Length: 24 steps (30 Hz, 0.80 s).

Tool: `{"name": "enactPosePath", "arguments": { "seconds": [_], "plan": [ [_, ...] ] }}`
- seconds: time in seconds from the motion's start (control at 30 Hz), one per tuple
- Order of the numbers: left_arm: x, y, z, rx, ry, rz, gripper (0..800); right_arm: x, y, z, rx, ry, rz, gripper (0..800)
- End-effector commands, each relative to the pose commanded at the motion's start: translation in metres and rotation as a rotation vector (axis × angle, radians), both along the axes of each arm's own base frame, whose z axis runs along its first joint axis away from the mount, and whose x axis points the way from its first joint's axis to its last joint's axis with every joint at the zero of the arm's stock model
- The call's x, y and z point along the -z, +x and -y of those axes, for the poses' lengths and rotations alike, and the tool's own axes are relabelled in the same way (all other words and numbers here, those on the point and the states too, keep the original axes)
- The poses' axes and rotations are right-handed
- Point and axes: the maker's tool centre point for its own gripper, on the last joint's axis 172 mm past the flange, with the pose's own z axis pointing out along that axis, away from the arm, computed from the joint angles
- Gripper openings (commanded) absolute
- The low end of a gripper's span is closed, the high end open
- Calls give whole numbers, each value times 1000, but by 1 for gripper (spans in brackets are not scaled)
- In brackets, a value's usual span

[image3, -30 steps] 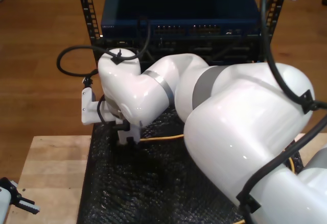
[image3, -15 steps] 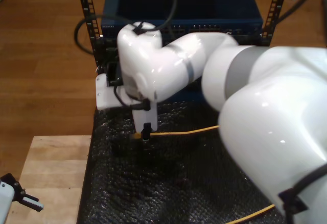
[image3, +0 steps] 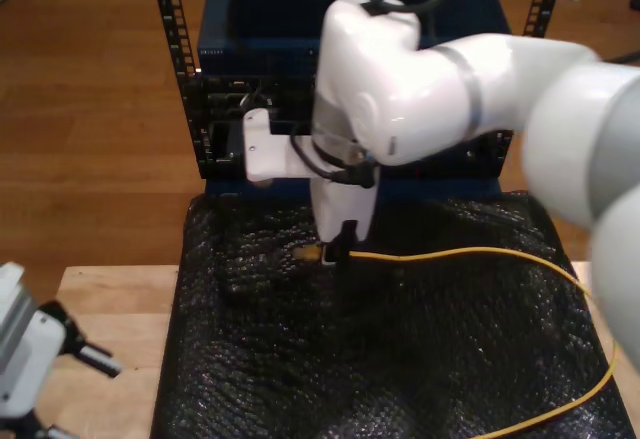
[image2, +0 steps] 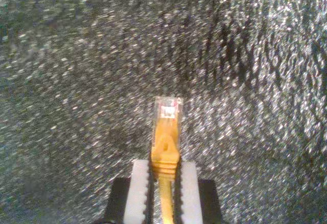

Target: Grab the cable and plug it in

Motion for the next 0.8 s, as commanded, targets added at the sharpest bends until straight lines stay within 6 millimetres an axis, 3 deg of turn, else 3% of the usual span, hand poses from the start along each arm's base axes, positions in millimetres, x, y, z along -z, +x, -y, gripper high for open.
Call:
{"name": "enactPosePath", "arguments": {
  "seconds": [0.23,0.37,0.8],
  "plan": [
    [-17,25,48,-15,-97,9,800,-25,-22,32,20,68,-50,4],
    [-21,39,70,-10,-147,14,800,-36,-24,52,75,101,-43,6],
    [-6,76,134,-1,-97,37,800,-64,-35,55,120,175,-52,7]
  ]
}}
